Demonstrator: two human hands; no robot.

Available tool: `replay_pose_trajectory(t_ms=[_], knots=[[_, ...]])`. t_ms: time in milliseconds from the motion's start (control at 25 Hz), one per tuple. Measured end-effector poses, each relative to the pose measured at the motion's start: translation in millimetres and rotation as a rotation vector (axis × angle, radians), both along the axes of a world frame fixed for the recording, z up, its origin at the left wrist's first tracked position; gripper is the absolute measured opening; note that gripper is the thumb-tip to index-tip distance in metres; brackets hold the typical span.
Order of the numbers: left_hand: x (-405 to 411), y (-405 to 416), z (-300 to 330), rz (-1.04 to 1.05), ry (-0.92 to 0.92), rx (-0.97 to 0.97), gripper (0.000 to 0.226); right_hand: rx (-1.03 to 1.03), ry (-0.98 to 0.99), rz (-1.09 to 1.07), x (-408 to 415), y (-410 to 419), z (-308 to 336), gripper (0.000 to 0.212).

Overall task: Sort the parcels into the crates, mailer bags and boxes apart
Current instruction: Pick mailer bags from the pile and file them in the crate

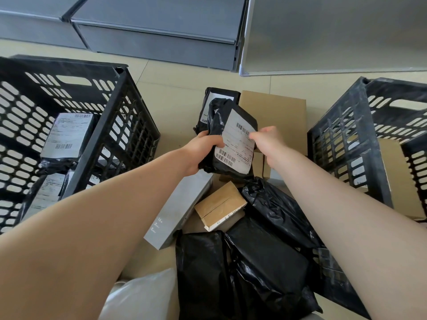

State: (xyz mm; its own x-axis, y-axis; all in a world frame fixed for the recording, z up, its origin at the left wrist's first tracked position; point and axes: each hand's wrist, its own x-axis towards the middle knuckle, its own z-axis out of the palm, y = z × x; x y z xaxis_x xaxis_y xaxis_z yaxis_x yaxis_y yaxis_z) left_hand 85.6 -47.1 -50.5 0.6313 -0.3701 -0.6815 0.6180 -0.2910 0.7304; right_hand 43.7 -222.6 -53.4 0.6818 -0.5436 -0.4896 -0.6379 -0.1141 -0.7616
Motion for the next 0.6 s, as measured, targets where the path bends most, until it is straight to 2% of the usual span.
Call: replay_pose_trajectory(t_ms=[80,160,280,440,520,600], knots=[[2,6,-1,-0.003,0.028,-0.022,0.063,0.138,0.045,-0.027,-9,-7,-2,0.021],[2,11,1,-0.022,0.064,-0.055,0.055,0.389,0.065,0.007,-19,-12,-5,0.023],[3,21,9,-0.065,0.079,-0.086,0.038,0.657,-0.024,0.056,-29,-20,-3,0.025],[7,34,17,-0.009,0.122,-0.047,0.020,0.681,-0.097,0.126,-26,-22,2,0.022],[11,39,15,0.095,0.136,-0.115,0.023,0.705,-0.133,0.074,-24,-15,0,0.024],[17,46,9,0.185,0.147,-0.232,0.037,0.755,-0.205,-0.023,-19,-7,0,0.027]])
